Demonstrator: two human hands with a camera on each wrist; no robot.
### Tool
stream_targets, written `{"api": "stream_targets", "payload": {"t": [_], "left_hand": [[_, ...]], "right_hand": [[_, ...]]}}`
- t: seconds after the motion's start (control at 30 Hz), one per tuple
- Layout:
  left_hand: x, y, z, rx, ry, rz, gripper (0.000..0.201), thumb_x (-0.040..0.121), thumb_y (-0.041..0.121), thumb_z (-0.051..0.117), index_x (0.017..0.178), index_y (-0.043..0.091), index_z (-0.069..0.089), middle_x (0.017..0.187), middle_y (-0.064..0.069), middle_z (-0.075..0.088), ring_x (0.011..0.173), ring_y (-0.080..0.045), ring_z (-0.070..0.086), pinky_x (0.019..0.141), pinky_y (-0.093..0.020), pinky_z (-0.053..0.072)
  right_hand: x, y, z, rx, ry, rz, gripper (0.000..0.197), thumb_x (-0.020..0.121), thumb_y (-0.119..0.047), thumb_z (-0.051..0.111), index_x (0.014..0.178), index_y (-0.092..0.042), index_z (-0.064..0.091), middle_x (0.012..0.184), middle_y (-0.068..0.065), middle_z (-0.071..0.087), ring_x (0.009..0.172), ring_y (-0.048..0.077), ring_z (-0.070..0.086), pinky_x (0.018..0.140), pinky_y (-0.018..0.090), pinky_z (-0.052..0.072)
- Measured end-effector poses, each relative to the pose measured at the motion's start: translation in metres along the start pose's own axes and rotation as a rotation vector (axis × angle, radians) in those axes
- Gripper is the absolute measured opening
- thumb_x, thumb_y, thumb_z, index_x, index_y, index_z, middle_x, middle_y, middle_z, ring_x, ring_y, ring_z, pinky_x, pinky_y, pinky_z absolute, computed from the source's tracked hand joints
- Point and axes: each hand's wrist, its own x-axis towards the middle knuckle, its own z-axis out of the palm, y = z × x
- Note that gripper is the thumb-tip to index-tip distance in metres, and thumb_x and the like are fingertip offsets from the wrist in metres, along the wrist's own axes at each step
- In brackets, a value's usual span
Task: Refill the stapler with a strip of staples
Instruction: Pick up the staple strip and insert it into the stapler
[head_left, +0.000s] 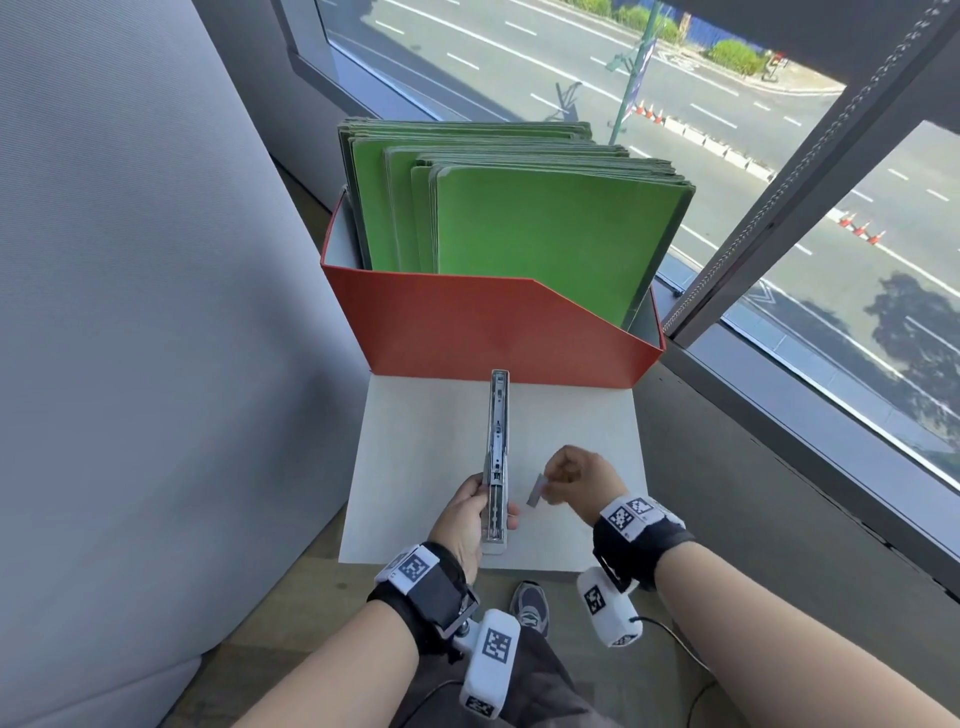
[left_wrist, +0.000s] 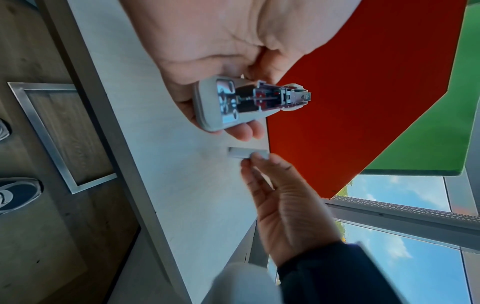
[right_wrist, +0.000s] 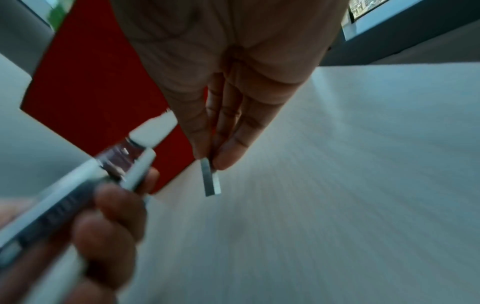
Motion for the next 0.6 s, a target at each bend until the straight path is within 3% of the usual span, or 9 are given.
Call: {"api": "stream_targets", "payload": {"t": [0.1,0.23,0.3,0.43,0.6], "left_hand": [[-0.002,-0.001,0.002,-0.007,-0.01,-0.004,0.027,0.095,0.013,0.033,0.093,0.017,0.06,0.069,-0.008,0.064,0.057,-0.019,0.057,0.054,-0.03,0.04],[-0.004,-0.003,0.005,-0.01,-0.03,-0.004,0.025,0.096,0.014,0.035,0.095,0.017,0.06,0.066,-0.007,0.064,0.058,-0.021,0.056,0.054,-0.031,0.039],[-0.005,-0.002,0.006,0.001,-0.034,-0.003,0.025,0.096,0.015,0.036,0.094,0.017,0.061,0.067,-0.008,0.064,0.058,-0.02,0.057,0.053,-0.03,0.039],[-0.006,-0.001,0.007,0.019,-0.03,-0.003,0.026,0.096,0.016,0.035,0.091,0.018,0.06,0.068,-0.009,0.064,0.057,-0.02,0.057,0.052,-0.029,0.041],[-0.006,-0.002,0.007,0.029,-0.027,-0.018,0.027,0.096,0.016,0.034,0.089,0.02,0.059,0.07,-0.01,0.063,0.057,-0.02,0.057,0.052,-0.028,0.04]], "right_hand": [[-0.005,-0.022,-0.013,0.219,0.006,-0.053,0.024,0.075,0.01,0.066,0.085,-0.011,0.059,0.07,0.011,0.067,0.062,0.024,0.067,0.075,0.047,0.06],[-0.019,-0.053,-0.015,0.239,-0.105,-0.148,0.023,0.078,0.008,0.066,0.096,-0.007,0.068,0.074,0.013,0.07,0.066,0.021,0.065,0.071,0.029,0.059],[-0.023,-0.061,-0.01,0.135,-0.15,-0.195,0.019,0.078,0.004,0.067,0.092,-0.009,0.071,0.08,0.021,0.072,0.068,0.018,0.065,0.073,0.03,0.058],[-0.023,-0.064,-0.006,-0.079,-0.14,-0.258,0.019,0.078,-0.003,0.066,0.09,-0.017,0.073,0.082,0.018,0.074,0.065,0.011,0.065,0.074,0.034,0.057],[-0.022,-0.067,-0.006,-0.1,-0.156,-0.269,0.021,0.078,-0.001,0.065,0.09,-0.016,0.073,0.084,0.024,0.07,0.066,0.017,0.059,0.074,0.042,0.056]]}}
